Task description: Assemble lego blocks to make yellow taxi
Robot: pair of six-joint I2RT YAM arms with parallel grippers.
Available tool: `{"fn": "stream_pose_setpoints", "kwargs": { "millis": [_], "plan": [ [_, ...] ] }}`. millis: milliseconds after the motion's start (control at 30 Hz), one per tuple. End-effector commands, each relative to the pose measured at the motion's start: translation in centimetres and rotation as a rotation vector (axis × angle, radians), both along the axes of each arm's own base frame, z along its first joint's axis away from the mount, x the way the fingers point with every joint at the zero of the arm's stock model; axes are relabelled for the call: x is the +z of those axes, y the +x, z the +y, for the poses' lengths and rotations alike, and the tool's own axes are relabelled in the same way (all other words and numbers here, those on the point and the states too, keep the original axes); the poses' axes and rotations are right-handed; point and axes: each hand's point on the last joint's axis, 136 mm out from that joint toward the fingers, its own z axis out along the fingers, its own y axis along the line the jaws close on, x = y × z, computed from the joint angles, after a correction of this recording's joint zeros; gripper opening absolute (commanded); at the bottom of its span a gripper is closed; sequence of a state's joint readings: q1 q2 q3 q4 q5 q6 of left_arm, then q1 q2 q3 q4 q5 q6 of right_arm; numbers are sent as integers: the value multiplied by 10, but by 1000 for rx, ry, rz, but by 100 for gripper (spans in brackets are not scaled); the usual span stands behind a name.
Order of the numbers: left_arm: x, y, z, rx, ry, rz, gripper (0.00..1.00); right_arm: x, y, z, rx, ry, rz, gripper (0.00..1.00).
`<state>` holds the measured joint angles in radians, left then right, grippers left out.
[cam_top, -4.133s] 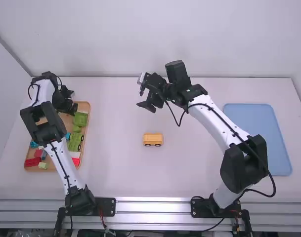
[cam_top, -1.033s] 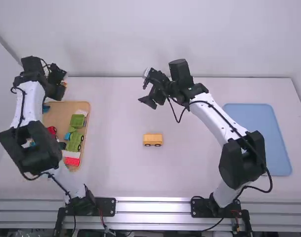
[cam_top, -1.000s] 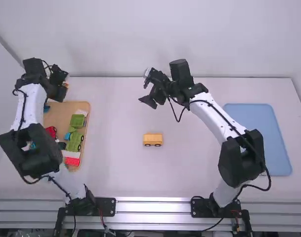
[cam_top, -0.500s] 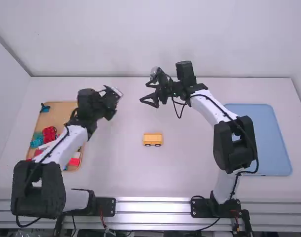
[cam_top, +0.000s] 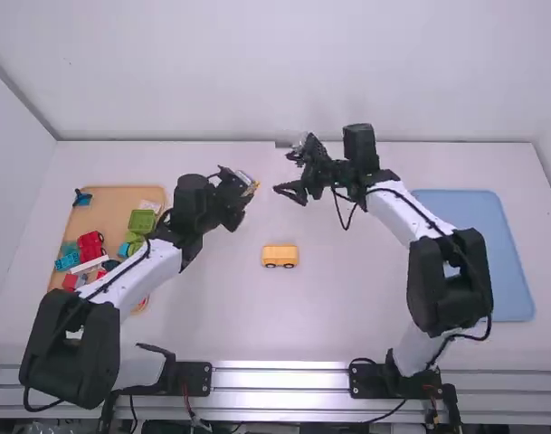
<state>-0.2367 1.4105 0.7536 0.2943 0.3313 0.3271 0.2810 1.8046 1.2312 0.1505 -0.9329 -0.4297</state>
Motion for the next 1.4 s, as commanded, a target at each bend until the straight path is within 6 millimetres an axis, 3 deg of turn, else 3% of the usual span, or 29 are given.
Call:
{"fn": "stream_pose_setpoints", "kwargs": {
  "millis": [0, 300, 500, 600, 900, 1033, 1200, 1367],
  "plan": [
    [17, -4, -13, -61, -59, -21, 2, -18, -10, 3, -92, 86, 173, 98],
    [22, -3, -21, -49, -133, -57, 2, 0, -29, -17, -89, 362, 281, 99],
    [24, -17, -50, -91, -143, -143, 2, 1, -36, -18, -49, 368, 335, 96],
    [21, -15, -50, -4, -140, -146, 2, 2, -42, -12, -11, 363, 343, 96],
    [20, -19, -58, 0, -182, -110, 2, -2, -55, 1, 41, 340, 335, 89],
    [14, -11, -51, 60, -181, -101, 2, -2, -59, 8, 58, 335, 315, 89],
    [-4, -7, -53, 68, -172, -71, 2, -2, -58, 7, 57, 332, 297, 94],
    [-4, -12, -68, -19, -214, -62, 2, -8, -45, 5, -28, 324, 298, 91]
  ]
}}
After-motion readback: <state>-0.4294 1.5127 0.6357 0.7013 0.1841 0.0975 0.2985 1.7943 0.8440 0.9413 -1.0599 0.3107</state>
